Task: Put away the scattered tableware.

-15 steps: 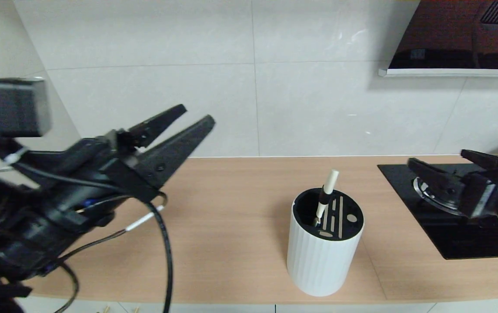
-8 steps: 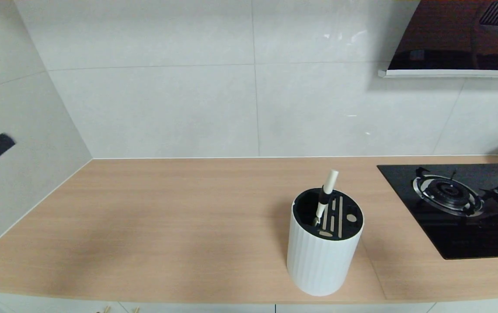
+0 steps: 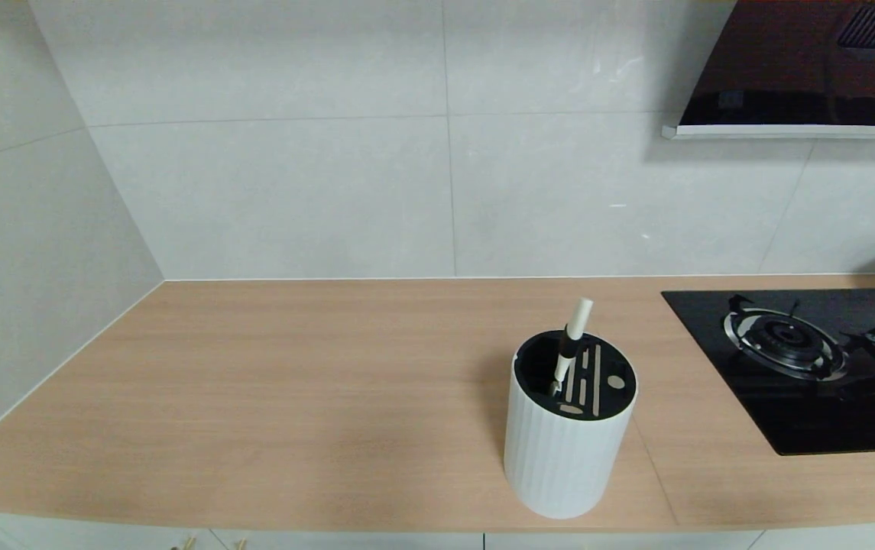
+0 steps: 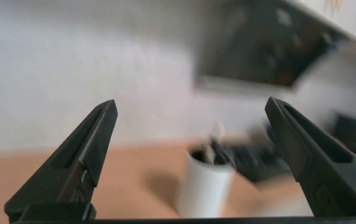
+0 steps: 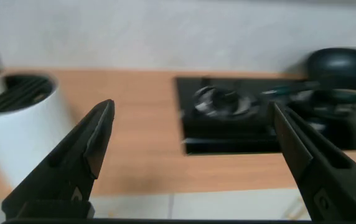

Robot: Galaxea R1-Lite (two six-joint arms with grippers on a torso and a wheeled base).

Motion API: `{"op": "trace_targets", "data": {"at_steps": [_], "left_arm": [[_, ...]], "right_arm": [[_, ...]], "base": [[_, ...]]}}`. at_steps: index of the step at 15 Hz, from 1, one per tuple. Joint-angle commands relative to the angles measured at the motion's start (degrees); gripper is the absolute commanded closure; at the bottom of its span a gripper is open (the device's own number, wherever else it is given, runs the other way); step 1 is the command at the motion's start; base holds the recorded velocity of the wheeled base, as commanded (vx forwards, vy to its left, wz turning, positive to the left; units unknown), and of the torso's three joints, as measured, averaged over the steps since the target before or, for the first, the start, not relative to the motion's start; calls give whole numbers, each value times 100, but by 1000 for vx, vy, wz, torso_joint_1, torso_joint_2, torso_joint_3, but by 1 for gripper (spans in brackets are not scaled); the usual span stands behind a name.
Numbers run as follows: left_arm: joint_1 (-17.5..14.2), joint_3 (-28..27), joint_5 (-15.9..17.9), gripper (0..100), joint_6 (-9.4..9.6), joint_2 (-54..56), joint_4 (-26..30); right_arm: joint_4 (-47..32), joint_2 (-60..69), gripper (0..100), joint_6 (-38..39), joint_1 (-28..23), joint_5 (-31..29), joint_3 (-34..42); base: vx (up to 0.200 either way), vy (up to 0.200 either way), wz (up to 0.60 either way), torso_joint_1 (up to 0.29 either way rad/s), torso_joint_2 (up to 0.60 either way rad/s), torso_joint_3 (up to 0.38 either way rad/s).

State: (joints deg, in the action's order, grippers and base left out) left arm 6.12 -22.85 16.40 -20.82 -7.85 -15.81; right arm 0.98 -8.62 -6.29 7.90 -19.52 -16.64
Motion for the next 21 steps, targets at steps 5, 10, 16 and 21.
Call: {"op": "trace_targets", "data": {"at_steps": [5,10,16,21], "left_arm": [[-656,896,-189,0,201,785,-124],[-656,2285,-594,0,1476,785,526],[-656,2285,-1815,0,2258,785,1581],[-656,2285,-1815,0,2056,785,1581]], "right_arm": [[-36,827,0,49,-825,132,574],[430,853,0,260,-825,616,1646],[-141,853,0,735,-808,1820,1646],[-124,862,0,629,-790,2004,1655]], "base": [[0,0,0,0,0,0],[0,0,0,0,0,0],[0,0,0,0,0,0],[0,0,0,0,0,0]]}}
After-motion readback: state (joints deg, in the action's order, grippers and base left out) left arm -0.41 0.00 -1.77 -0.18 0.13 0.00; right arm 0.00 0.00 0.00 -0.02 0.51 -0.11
